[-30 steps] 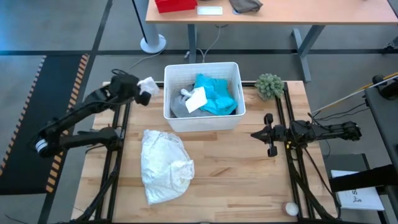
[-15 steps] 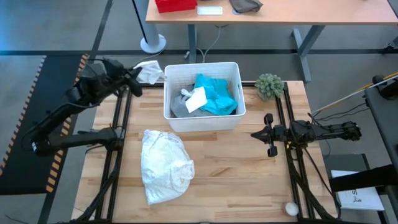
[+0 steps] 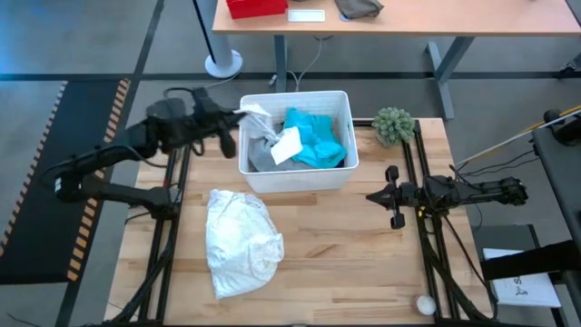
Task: Sort clothes
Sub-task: Put the white sock into the white laundry bin
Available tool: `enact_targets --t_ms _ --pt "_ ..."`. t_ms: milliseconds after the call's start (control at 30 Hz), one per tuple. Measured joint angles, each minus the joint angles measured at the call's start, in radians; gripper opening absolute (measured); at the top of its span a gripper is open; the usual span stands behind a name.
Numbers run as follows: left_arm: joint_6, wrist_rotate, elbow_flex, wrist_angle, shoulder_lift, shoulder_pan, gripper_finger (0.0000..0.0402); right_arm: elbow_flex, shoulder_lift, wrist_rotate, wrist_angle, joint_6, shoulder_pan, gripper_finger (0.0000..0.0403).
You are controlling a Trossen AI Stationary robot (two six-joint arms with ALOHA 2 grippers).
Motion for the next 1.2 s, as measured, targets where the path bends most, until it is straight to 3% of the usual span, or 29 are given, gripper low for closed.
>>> enact_targets --t_ms 367,633,900,1000,1200 --pt "0.028 -0.008 0.002 0.055 0.238 -0.052 0.0000 0.000 0.000 0.000 0.000 0.000 0.000 0.0000" --pt "0.067 -0.138 0.032 0.042 0.454 -0.037 0.0000 0.000 0.000 0.000 0.000 0.001 0.000 0.0000" --pt "-0.004 -0.139 0.191 -0.183 0.678 0.016 0.0000 0.000 0.000 0.000 0.000 0.000 0.000 0.0000" --pt "-0.016 -0.115 0.254 -0.267 0.741 0.030 0.0000 0.000 0.000 0.000 0.000 0.000 0.000 0.0000" --pt "-0.018 0.032 0.314 -0.357 0.825 0.053 0.0000 0.000 0.000 0.000 0.000 0.000 0.000 0.0000"
